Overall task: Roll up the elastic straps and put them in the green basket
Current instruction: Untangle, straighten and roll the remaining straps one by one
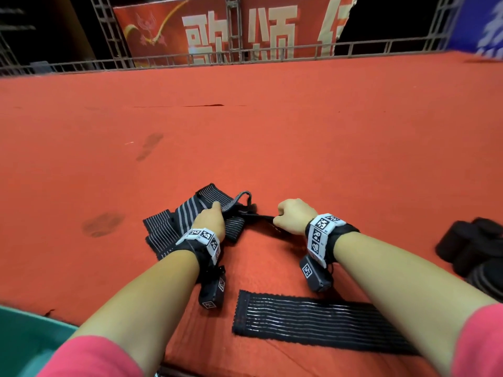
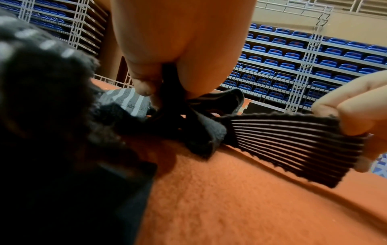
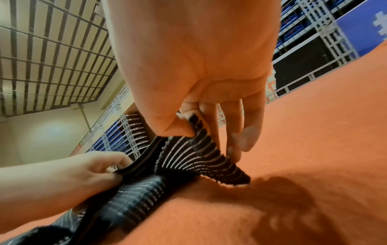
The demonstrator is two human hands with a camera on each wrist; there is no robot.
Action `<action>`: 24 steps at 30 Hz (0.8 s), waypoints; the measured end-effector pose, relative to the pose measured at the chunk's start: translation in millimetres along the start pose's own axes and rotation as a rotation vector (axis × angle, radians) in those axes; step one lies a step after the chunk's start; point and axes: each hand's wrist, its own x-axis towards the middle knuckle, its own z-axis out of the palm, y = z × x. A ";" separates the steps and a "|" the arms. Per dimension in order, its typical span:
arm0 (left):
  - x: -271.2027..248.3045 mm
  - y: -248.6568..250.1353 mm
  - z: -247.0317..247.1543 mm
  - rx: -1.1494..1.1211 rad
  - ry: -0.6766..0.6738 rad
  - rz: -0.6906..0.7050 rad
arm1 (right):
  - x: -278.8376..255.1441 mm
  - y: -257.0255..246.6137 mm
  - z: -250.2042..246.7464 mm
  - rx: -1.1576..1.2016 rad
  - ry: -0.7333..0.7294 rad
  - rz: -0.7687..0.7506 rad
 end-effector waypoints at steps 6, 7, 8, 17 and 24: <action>-5.4 -4.5 -2.9 -0.011 -0.017 -0.042 | -24.5 38.2 -28.6 0.073 0.041 0.130; -6.9 -3.8 -3.0 -0.011 -0.015 -0.041 | -28.5 44.1 -33.0 0.091 0.056 0.146; -8.4 -3.2 -2.8 -0.006 -0.011 -0.040 | -32.1 49.2 -37.0 0.103 0.075 0.158; -24.3 40.0 0.1 0.168 0.037 0.000 | -64.9 73.2 -54.1 0.188 0.095 0.069; -25.7 90.7 10.3 0.068 0.033 0.343 | -69.1 83.8 -40.6 0.041 -0.024 -0.042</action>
